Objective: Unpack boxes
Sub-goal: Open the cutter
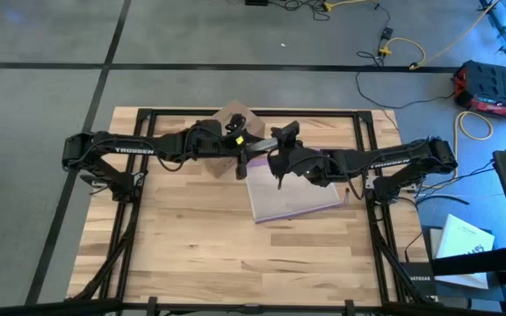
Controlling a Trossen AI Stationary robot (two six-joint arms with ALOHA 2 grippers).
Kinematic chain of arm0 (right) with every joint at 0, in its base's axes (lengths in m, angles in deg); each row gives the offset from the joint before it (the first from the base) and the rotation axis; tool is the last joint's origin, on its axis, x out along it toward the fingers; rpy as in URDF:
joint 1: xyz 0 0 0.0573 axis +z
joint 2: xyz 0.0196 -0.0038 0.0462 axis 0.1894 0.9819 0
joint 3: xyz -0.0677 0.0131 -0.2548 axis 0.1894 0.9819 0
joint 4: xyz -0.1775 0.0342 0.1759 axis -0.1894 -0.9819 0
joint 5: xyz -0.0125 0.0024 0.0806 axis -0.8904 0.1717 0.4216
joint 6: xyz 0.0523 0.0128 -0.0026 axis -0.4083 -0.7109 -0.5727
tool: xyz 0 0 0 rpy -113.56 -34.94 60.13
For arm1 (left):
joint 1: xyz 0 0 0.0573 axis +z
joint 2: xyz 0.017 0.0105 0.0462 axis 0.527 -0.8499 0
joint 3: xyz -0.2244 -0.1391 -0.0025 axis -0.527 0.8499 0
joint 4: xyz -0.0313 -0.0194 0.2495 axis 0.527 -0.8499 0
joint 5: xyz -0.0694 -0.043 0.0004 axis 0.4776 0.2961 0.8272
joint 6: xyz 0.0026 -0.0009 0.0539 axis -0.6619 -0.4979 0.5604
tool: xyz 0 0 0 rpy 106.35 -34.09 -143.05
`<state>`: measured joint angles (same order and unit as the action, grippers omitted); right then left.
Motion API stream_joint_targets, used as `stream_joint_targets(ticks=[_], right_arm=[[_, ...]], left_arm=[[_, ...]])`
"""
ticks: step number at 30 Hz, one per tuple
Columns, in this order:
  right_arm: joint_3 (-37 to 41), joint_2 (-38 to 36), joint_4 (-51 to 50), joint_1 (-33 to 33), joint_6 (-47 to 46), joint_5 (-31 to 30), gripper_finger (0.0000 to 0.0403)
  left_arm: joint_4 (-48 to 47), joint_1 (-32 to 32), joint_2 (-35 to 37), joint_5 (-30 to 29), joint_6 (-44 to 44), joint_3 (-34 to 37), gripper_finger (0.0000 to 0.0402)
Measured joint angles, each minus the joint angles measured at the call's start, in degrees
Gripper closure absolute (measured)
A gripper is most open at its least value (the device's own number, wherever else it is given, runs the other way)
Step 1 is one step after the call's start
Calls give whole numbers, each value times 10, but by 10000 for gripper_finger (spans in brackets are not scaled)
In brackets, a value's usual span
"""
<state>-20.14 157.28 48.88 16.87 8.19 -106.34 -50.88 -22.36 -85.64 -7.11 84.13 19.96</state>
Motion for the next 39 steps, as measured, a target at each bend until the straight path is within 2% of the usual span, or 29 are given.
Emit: stream_joint_targets(ticks=[3,7,11,14,19,23,28,31,36,39], right_arm=[[0,0,3,0,-57,-3,231],[0,0,0,1,-133,9,191],[0,0,-29,12,-206,15,171],[-2,-1,-49,17,-301,36,168],[-13,-5,-72,19,-495,160,167],[-15,-11,-60,20,-577,220,167],[-14,-26,-112,20,-675,302,166],[-14,-48,-129,28,-702,322,166],[-14,-83,-129,53,-677,253,166],[-14,-103,-121,65,-614,230,166]], left_arm=[[-7,7,0,-3,50,0,282],[-25,16,0,-17,132,-1,282],[-60,27,1,-33,211,-1,282],[-80,27,0,-60,276,2,282],[-73,13,2,-130,349,2,282],[-74,3,5,-146,352,2,282],[-69,-20,24,-173,345,2,282],[-71,-33,41,-185,345,1,282],[-63,-56,61,-199,336,1,282],[-67,-71,64,-201,369,1,282]])
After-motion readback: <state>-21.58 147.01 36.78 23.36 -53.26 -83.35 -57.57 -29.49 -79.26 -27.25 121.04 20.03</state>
